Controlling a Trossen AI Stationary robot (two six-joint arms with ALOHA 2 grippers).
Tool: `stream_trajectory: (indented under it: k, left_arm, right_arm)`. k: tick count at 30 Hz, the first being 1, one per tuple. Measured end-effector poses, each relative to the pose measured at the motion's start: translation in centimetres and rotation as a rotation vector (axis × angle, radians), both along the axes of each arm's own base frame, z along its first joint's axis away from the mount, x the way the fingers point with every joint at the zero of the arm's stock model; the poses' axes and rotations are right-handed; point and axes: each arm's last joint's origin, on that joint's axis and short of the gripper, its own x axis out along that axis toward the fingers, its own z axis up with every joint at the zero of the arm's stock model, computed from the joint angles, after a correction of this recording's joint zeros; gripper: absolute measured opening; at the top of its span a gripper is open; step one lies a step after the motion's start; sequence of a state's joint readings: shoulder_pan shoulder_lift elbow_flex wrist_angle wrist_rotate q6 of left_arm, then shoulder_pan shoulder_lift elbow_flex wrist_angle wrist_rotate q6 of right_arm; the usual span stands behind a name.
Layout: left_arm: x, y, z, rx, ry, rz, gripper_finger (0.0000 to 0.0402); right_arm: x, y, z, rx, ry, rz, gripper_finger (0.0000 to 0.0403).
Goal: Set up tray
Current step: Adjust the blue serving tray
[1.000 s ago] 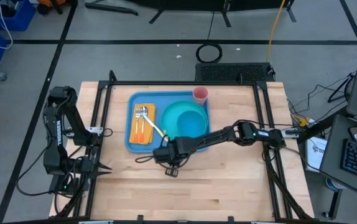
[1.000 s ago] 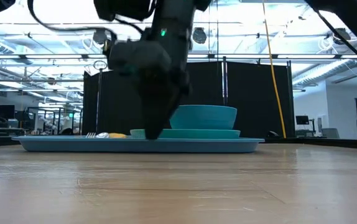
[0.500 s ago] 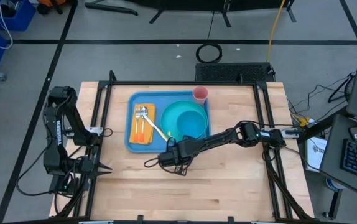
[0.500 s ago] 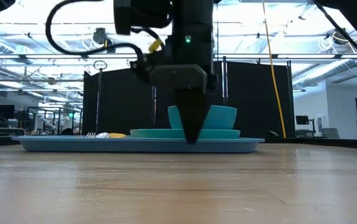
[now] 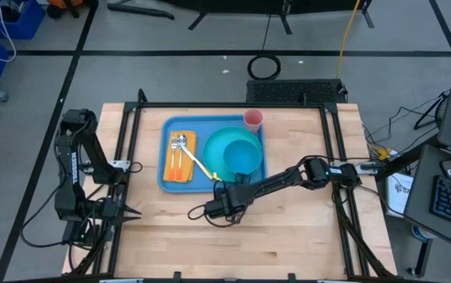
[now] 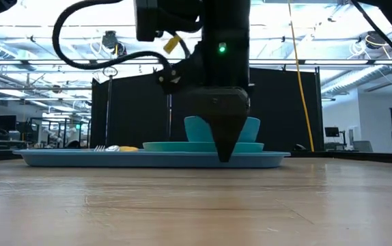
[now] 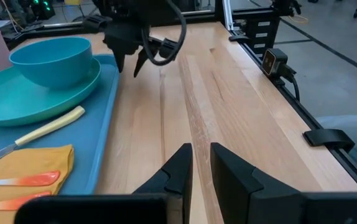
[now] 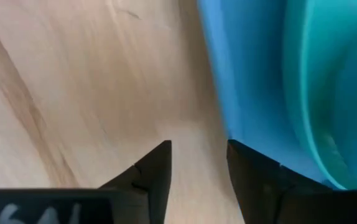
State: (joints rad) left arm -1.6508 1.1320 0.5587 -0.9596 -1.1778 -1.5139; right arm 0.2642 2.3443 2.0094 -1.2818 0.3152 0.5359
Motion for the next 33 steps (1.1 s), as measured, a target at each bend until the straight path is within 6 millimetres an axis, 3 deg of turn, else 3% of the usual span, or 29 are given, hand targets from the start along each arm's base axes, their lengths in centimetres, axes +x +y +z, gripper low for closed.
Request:
stream_trajectory:
  k: [9, 23, 33]
  left_arm:
    - [0.0, 0.0, 0.0, 0.0, 0.0, 0.0, 0.0063]
    - [0.0, 0.0, 0.0, -0.002, 0.0, 0.0, 0.0063]
    - [0.0, 0.0, 0.0, -0.004, 0.0, 0.0, 0.0063]
  right_arm:
    - [-0.8, -0.8, 0.3, -0.084, 0.047, -0.019, 0.0164]
    - [-1.1, -2.6, -1.6, -0.007, 0.067, -0.033, 0.0156]
    - [-1.2, -3.0, -2.3, 0.016, 0.059, -0.036, 0.0084]
